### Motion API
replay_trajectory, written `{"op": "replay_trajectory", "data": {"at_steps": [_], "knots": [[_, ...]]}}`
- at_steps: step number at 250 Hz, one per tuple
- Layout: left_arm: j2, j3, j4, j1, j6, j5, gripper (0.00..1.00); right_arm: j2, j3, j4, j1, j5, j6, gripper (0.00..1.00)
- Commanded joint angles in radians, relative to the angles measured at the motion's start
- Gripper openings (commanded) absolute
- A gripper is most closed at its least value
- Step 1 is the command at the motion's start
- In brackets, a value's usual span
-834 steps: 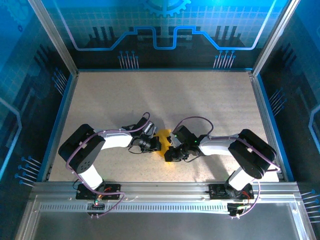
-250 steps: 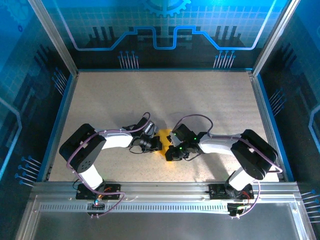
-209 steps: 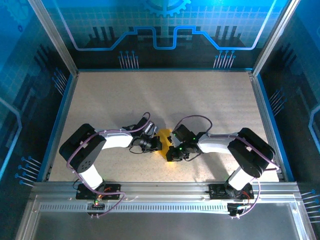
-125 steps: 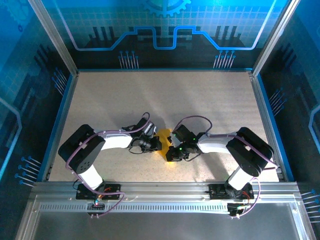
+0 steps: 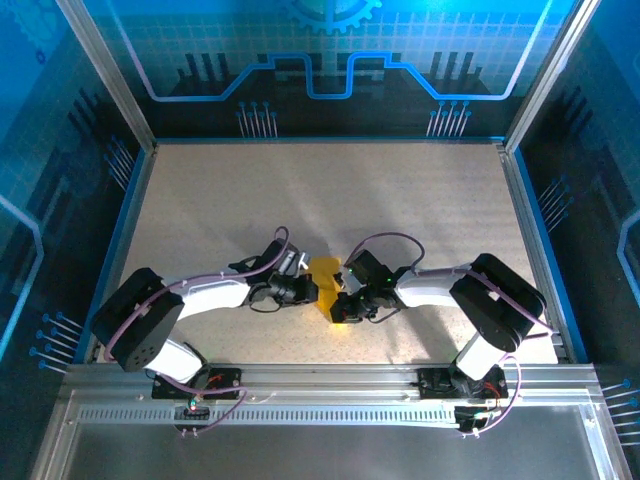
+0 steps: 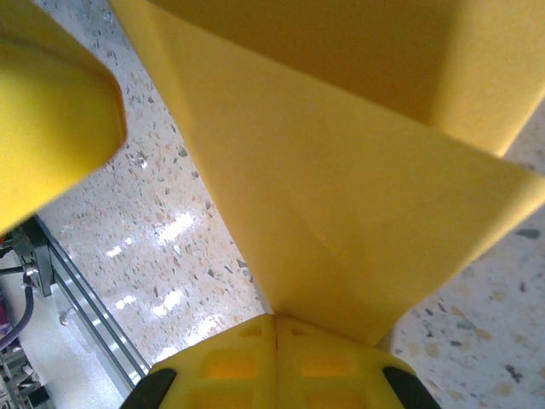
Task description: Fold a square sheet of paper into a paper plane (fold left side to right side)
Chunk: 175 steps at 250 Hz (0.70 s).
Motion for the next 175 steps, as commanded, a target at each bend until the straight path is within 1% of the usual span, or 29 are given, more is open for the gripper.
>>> {"op": "replay_trajectory", "data": {"at_steps": [1, 61, 111, 175], "knots": [[-0.001, -0.011, 0.052, -0.035, -0.037, 0.007, 0.08, 0.069, -0.052, -0.104, -0.002, 0.118, 0.003, 0.00], [0.050, -0.002, 0.095, -0.059, -0.060, 0.003, 0.08, 0.074, -0.048, -0.115, -0.001, 0.122, -0.003, 0.00], [0.086, 0.004, 0.101, -0.071, -0.064, 0.005, 0.08, 0.076, -0.049, -0.113, 0.001, 0.126, 0.000, 0.00], [0.110, -0.014, 0.090, -0.071, -0.093, -0.033, 0.07, 0.084, -0.042, -0.139, 0.005, 0.133, -0.006, 0.00]]}}
